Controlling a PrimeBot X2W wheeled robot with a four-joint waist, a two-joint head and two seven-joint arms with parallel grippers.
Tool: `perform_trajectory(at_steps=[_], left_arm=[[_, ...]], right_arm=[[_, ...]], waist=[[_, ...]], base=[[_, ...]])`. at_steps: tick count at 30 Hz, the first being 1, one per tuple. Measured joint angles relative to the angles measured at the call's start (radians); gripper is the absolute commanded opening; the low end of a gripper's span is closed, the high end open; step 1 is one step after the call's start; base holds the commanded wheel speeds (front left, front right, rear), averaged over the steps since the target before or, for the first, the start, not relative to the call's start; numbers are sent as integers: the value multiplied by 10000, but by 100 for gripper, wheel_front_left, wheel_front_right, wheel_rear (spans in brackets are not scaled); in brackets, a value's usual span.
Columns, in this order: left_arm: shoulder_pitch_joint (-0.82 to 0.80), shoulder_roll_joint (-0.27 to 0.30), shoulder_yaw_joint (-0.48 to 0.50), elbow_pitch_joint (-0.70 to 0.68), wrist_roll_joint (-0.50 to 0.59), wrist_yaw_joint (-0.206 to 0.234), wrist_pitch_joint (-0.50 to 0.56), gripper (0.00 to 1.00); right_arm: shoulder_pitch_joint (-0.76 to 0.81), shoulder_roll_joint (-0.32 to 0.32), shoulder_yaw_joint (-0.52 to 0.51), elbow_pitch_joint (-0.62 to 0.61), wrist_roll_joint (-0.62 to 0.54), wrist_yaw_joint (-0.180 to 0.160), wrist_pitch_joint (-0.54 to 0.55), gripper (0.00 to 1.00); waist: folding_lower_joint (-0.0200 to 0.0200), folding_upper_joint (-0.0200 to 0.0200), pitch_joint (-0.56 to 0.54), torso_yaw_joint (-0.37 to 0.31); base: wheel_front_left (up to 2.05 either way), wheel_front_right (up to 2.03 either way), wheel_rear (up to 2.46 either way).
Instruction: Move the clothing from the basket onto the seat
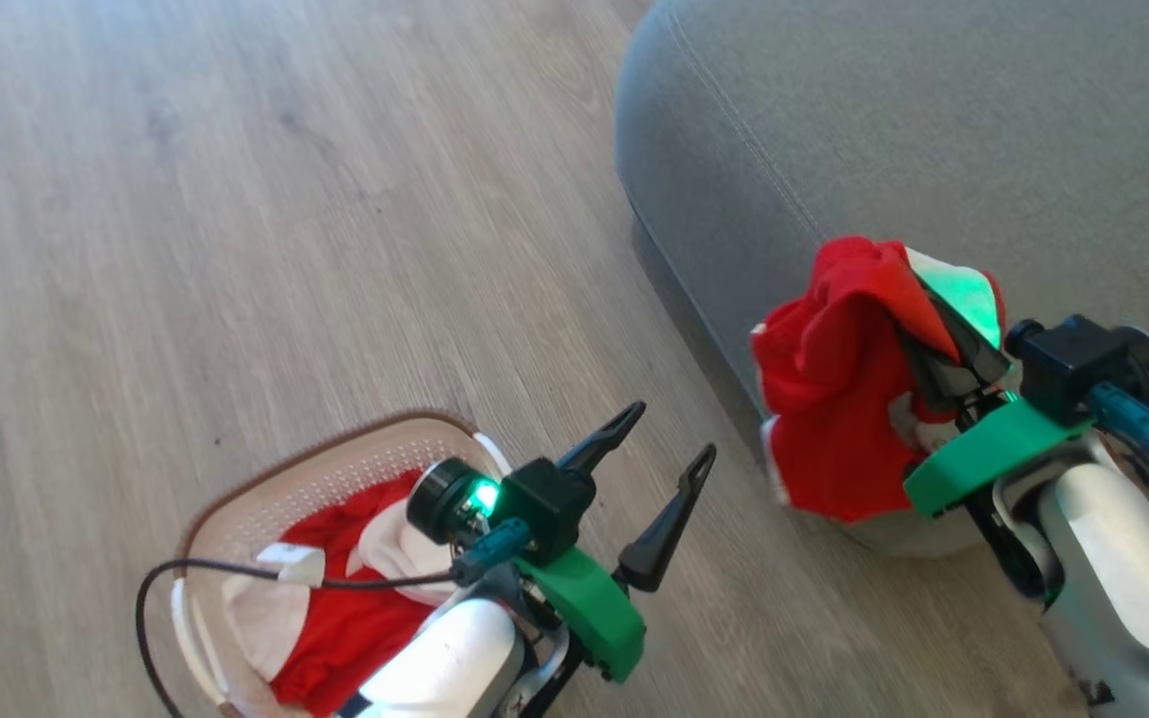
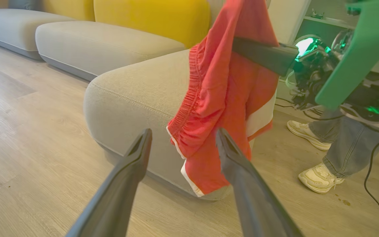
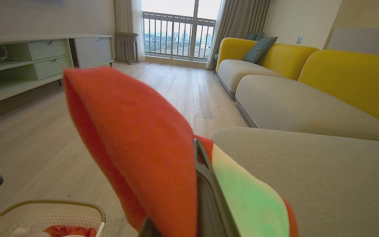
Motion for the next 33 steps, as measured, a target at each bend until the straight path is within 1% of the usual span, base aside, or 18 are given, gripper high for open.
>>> perform_trajectory(at_steps=[5,8,12,16,18,19,21,23,25,26,28,31,33], left_arm=[[-221,-10,-144,2,12,-4,0,100],[-550,-13,-192,4,148,-71,0,100],[-1579,-4,-188,-2,456,-88,31,100],[-2914,107,-115,-61,851,-171,334,100],[-3518,159,-52,-165,1034,-184,491,100],[-3518,159,-52,-165,1034,-184,491,100],[-4116,215,2,-293,1212,-267,656,100],[-4646,263,52,-339,1367,-345,780,100],[-5123,305,77,-372,1524,-405,903,100],[-5340,318,84,-374,1565,-441,936,100],[-5696,320,100,-387,1645,-443,982,100],[-6057,316,157,-387,1689,-441,980,100],[-6171,313,192,-389,1689,-430,965,100]], right_arm=[[63,17,-249,-221,-50,0,0,0],[28,42,-673,-376,-50,0,0,0],[-222,163,-1434,-738,-50,0,0,0],[-1115,291,-2038,-1114,-54,0,0,0],[-1709,414,-2393,-1267,203,0,-2,0],[-1709,414,-2393,-1267,203,0,-2,0],[-2430,430,-2579,-1269,209,0,-2,0],[-3233,570,-2819,-1210,569,0,-2,0],[-4141,520,-2905,-920,589,0,-2,0],[-4632,466,-3001,-677,702,0,-2,0],[-5599,104,-3139,4,861,2,-2,0],[-6998,-671,-3693,1160,1300,0,67,0],[-7857,-1371,-4130,1881,1402,0,376,0]], waist=[[0,0,424,-63],[0,0,877,-9],[0,0,1761,130],[2,0,2899,300],[3,0,3521,382],[3,0,3521,382],[4,-1,4167,457],[5,-1,4776,526],[5,-1,5365,593],[6,-1,5644,629],[6,-1,6134,704],[5,-1,6713,863],[5,-1,6957,1034]], base=[[0,0,0],[0,0,0],[0,0,0],[0,0,0],[0,0,0],[0,0,0],[0,0,0],[0,0,0],[0,0,0],[0,0,0],[0,0,0],[0,0,0],[0,0,0]])
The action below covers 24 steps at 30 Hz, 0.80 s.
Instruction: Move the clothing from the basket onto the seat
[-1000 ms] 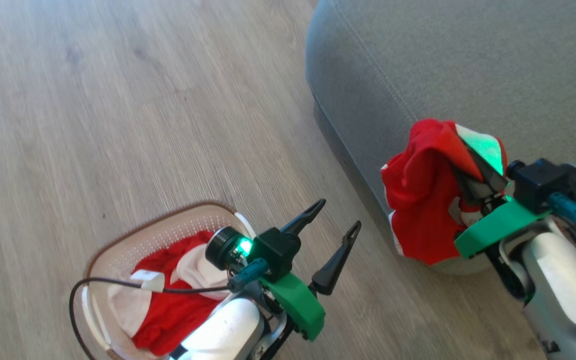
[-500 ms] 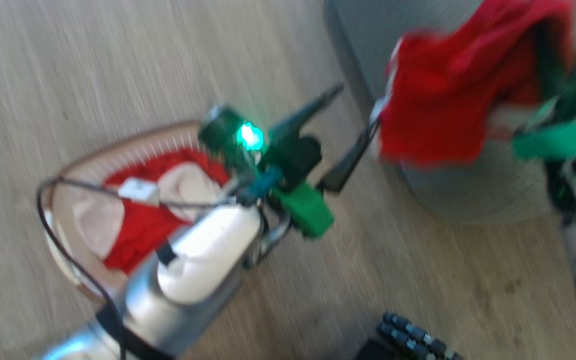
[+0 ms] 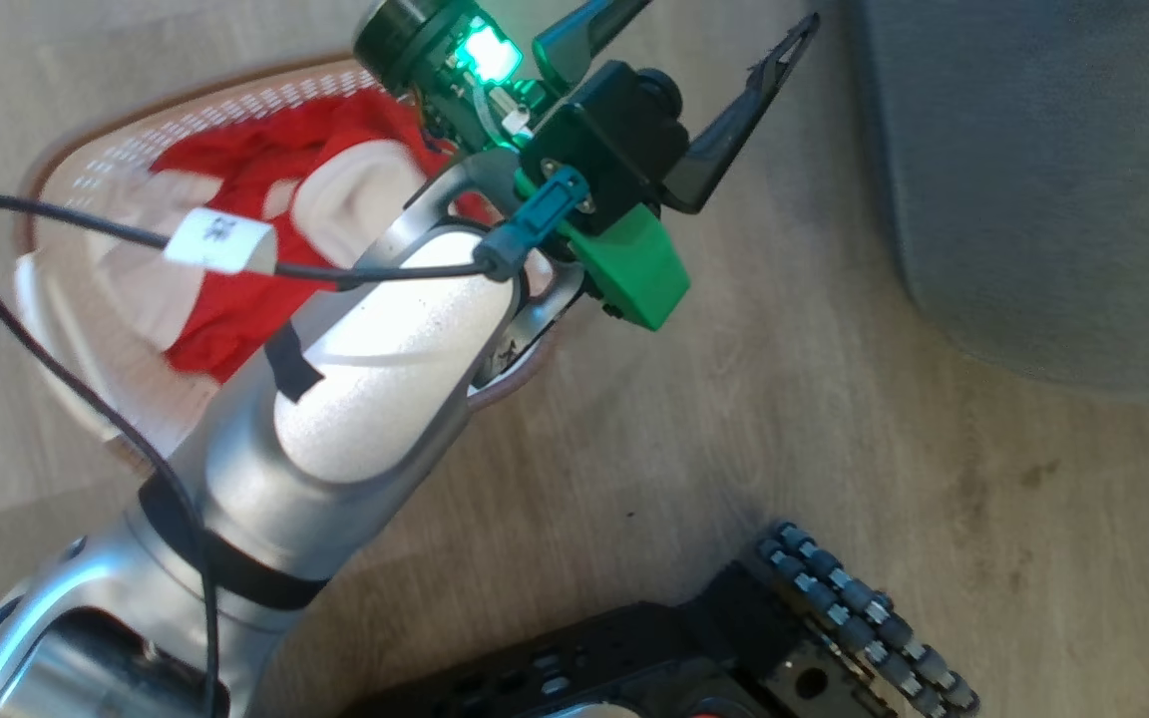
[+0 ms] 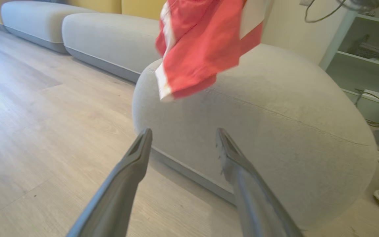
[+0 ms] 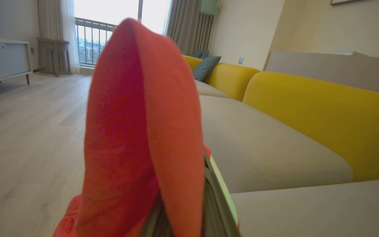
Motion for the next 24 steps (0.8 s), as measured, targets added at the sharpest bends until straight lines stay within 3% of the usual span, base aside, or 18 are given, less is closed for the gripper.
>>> perform_trajectory(at_steps=[5,7,9,13,15,16,17,18,24], left_arm=[[-1,21,165,-35,-38,105,-161,100],[20,56,245,-86,-127,178,-178,100],[121,75,276,-180,-270,213,-245,100],[513,90,178,-456,-355,268,-224,100],[619,123,84,-568,-355,270,-144,100],[631,161,54,-575,-353,278,-132,100],[632,217,46,-571,-353,284,-111,100],[643,284,50,-564,-355,341,-111,100],[984,385,205,-466,-608,479,-295,100]], right_arm=[[-1767,-1979,-1292,1438,-201,0,564,0],[-2140,-2477,-1578,2008,-495,0,761,0],[-2173,-2543,-1774,2661,-698,0,780,0],[-1745,-1950,-1858,4048,-991,0,535,0],[-1410,-1438,-1870,4629,-1020,0,221,17],[-1272,-1172,-1873,4888,-1032,0,90,42],[-1188,-926,-1873,5133,-1064,0,-4,89],[-1128,-700,-1866,5304,-1089,2,-69,100],[-1025,-77,-1177,5354,-869,0,-322,100]], waist=[[-5,0,273,589],[-6,0,369,784],[-6,1,476,947],[-4,0,860,1091],[-5,0,1076,1136],[-5,0,1179,1147],[-3,0,1258,1151],[-3,0,1296,1144],[-4,0,833,990]], base=[[0,0,0],[0,0,0],[0,0,0],[0,0,0],[0,0,0],[0,0,0],[0,0,0],[0,0,0],[0,0,0]])
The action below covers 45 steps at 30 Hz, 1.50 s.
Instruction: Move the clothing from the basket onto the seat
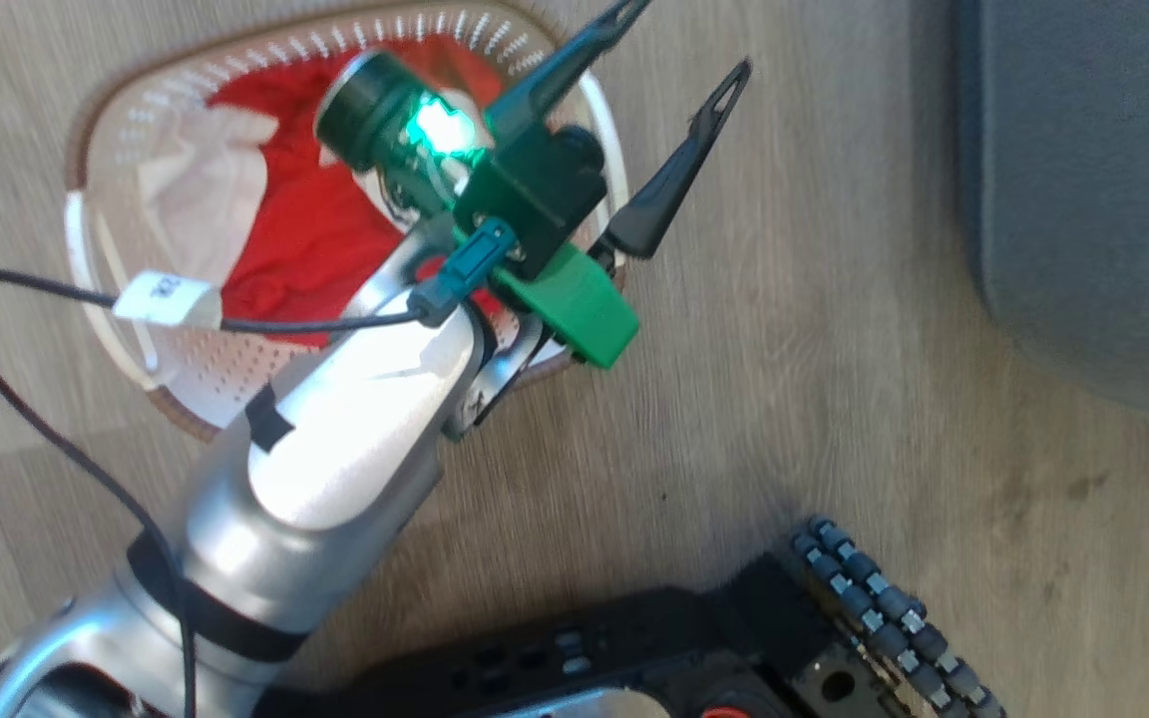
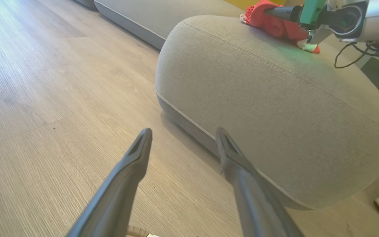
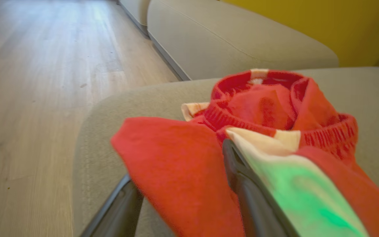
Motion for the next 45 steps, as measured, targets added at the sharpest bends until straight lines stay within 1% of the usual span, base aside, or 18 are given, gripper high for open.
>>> perform_trajectory(at_steps=[3,6,8,9,11,13,15,19,23,26,27,32,34,37,39,45], left_arm=[[344,-10,33,221,-163,67,-174,100],[689,-17,109,479,-416,109,-364,100],[986,-27,155,642,-562,153,-474,100],[1422,-69,336,788,-815,236,-533,100],[1943,-79,481,907,-1047,303,-587,100],[2484,-73,700,1024,-1250,374,-662,100],[2989,0,938,1162,-1317,535,-669,100],[3955,52,1925,1014,-1415,926,-673,100],[4946,90,3049,943,-1415,1018,-698,100],[5737,100,3766,1129,-1350,1012,-698,100],[5737,100,3766,1129,-1350,1012,-698,100],[6714,-40,4813,1392,-1070,805,-698,100],[7005,-173,5233,1469,-940,738,-698,100],[7426,-343,5779,1476,-702,614,-698,100],[7694,-435,6086,1473,-633,510,-698,100],[8115,-673,6706,1430,-184,184,-698,100]], right_arm=[[767,180,821,-696,59,0,-27,100],[2000,430,1369,-1559,199,0,-27,100],[2836,512,1448,-2299,389,0,-27,100],[3601,560,1430,-3074,481,0,-27,100],[4342,711,1430,-3820,533,0,-29,100],[5106,943,1486,-4462,514,0,-29,100],[5903,1141,1616,-5039,190,0,-27,100],[7441,1519,1266,-6071,-301,0,-27,100],[8799,2130,1195,-6869,-984,0,-29,100],[9658,2788,1310,-7154,-1298,0,-27,100],[9658,2788,1310,-7154,-1298,0,-27,100],[10706,3586,1670,-7166,-1990,0,-27,100],[11067,3912,1701,-7131,-2056,0,-27,100],[11487,4105,1964,-7066,-2414,0,-27,100],[11667,4236,1973,-7018,-2435,0,-27,100],[11825,4303,1969,-6882,-2700,0,-27,100]], waist=[[0,0,-519,-80],[-1,0,-1172,-130],[-1,1,-1667,-138],[-2,1,-2196,-128],[-2,1,-2746,-97],[-2,1,-3291,-49],[-2,1,-3840,16],[-3,2,-4855,252],[-3,1,-5708,649],[-3,1,-6247,989],[-3,1,-6247,989],[-3,2,-7066,1458],[-3,1,-7364,1605],[-3,2,-7753,1766],[-3,2,-7961,1830],[-2,1,-8333,1865]], base=[[0,0,0],[0,0,0],[0,0,0],[0,0,0],[0,0,0],[0,0,0],[0,0,0],[0,0,0],[0,0,0],[0,0,0],[0,0,0],[0,0,0],[0,0,0],[0,0,0],[0,0,0],[0,0,0]])
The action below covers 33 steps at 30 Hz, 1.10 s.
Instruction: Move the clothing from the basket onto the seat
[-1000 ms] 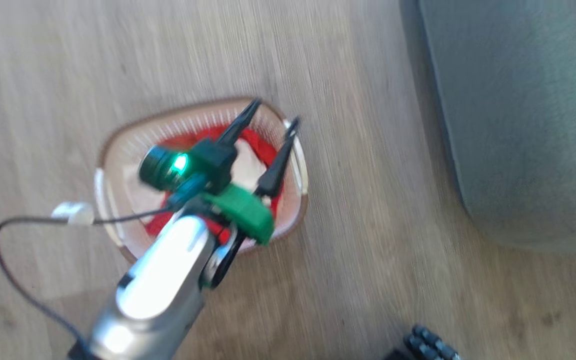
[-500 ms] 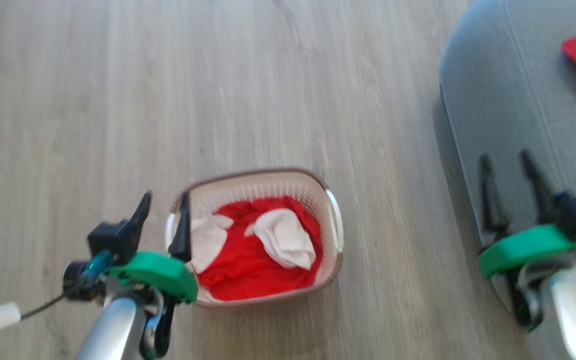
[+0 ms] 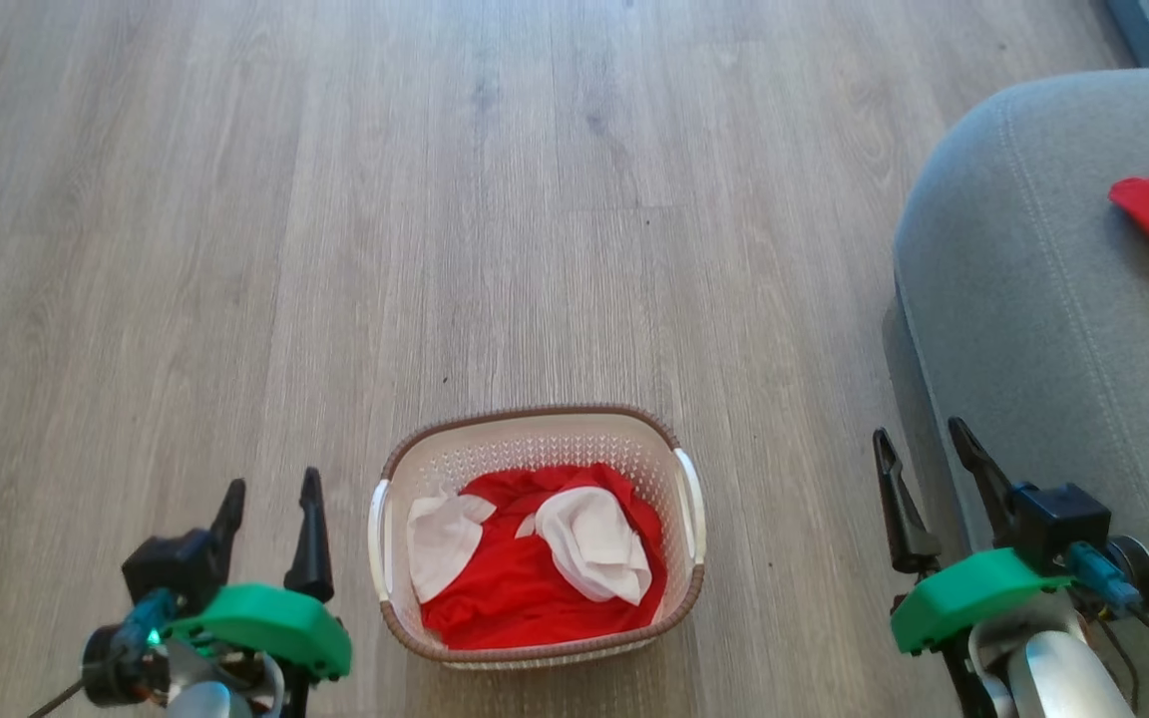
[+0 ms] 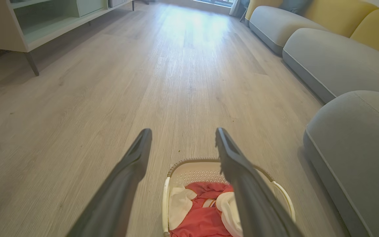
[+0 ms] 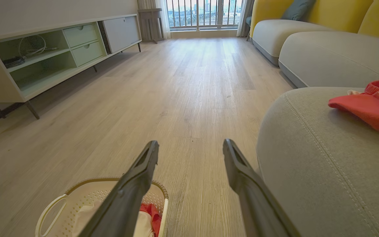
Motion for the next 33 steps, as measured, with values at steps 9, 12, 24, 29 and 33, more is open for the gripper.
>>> perform_trajectory(at_steps=[9,12,24,29,33], left_arm=[[-1,-130,297,-115,378,-314,0,100],[-1,-146,332,-125,397,-368,0,100],[-4,-163,395,-142,437,-401,0,100],[-4,-163,355,-144,435,-399,0,100],[-5,-165,351,-144,437,-397,0,100]], right_arm=[[0,48,-194,44,-176,0,0,100],[-1,73,-251,44,-180,0,0,100],[-3,104,-244,46,-251,0,0,100],[-4,105,-211,44,-265,0,0,100],[-8,109,-105,46,-265,0,0,100]], waist=[[0,0,-160,-109],[0,0,-124,-139],[2,0,-76,-199],[2,0,-77,-233],[2,0,-42,-269]], base=[[0,0,0],[0,0,0],[0,0,0],[0,0,0],[0,0,0]])
